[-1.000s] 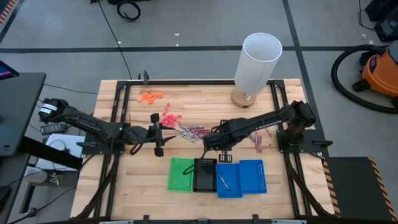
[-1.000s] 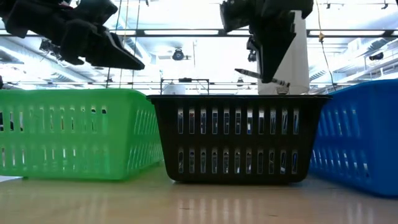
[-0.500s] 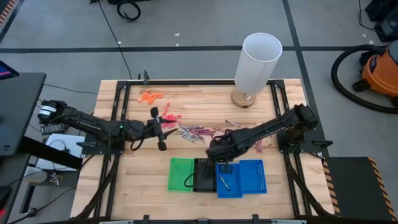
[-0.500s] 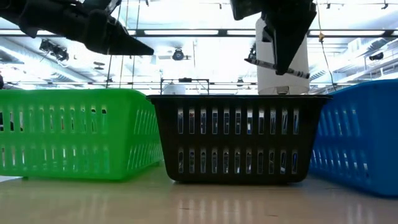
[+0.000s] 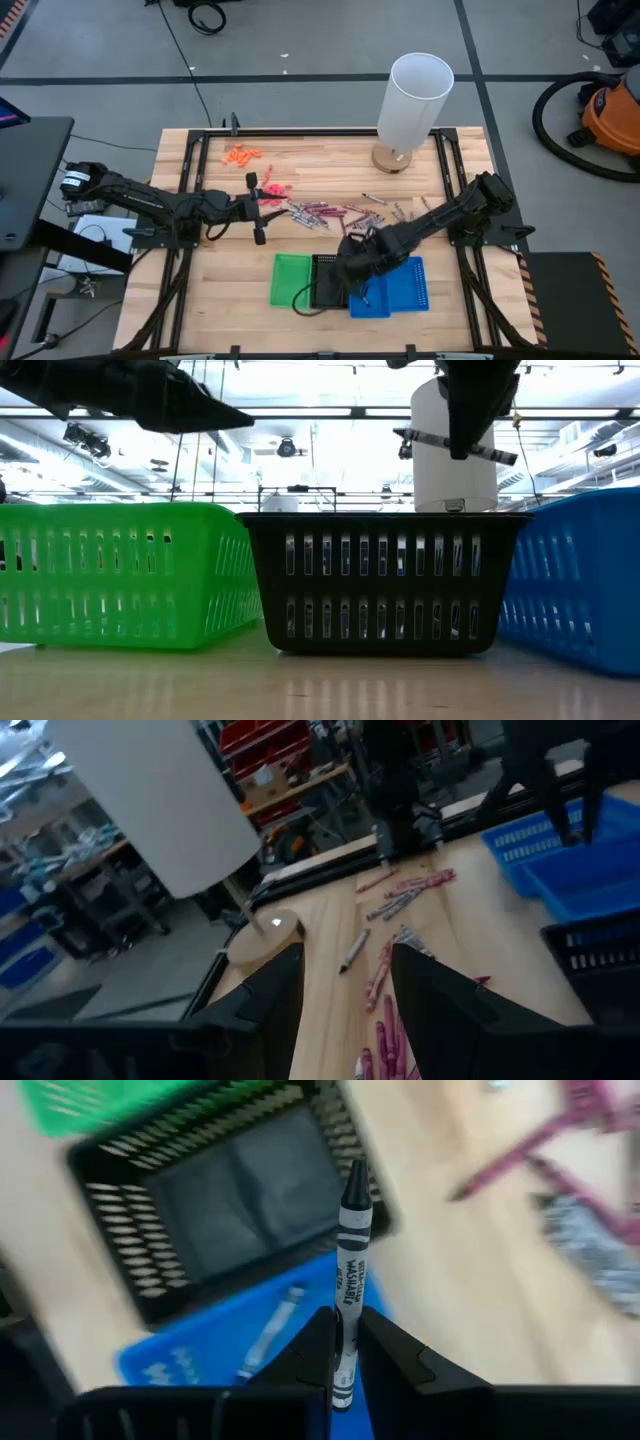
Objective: Sort crayons
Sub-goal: Put the black crayon into the left blue bin
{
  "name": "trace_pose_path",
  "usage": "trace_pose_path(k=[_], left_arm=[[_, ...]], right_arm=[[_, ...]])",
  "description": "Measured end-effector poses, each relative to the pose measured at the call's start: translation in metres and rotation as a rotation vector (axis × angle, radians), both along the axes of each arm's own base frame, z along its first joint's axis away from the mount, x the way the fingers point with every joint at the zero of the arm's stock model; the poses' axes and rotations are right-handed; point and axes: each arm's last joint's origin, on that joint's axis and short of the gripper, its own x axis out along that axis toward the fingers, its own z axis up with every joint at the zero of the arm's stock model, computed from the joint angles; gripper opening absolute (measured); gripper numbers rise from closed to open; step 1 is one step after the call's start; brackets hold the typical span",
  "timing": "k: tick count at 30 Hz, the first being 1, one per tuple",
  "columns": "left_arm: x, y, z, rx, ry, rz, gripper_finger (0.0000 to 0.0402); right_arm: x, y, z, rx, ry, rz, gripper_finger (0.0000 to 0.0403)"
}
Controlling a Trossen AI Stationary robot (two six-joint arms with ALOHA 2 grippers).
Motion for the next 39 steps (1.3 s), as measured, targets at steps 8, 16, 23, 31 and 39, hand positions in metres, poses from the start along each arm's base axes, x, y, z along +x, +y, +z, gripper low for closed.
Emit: trace_pose_path(k=[8, 16, 23, 31, 39], left_arm=[[0.000, 0.000, 0.006, 0.033, -0.056, -0.010, 0.0162], [0.000, -0.001, 0.013, 0.030, -0.121, -0.039, 0.0162], [0.001, -0.007, 0.014, 0.073, -0.130, -0.230, 0.0162], [0.001, -0.009, 0.013, 0.084, -0.125, -0.314, 0.0162], [0.001, -0.009, 0.015, 0.110, -0.143, -0.314, 0.0162]], right_arm=[[-0.014, 0.037, -0.019, 0.041, -0.097, -0.117, 0.0046], [-0.040, 0.059, -0.042, 0.005, -0.141, -0.300, 0.0046], [-0.044, 0.062, -0.069, 0.071, -0.193, -0.350, 0.0046], [-0.050, 0.052, -0.090, 0.097, -0.143, -0.402, 0.0046], [-0.045, 0.047, -0.090, 0.104, -0.147, -0.412, 0.0071]])
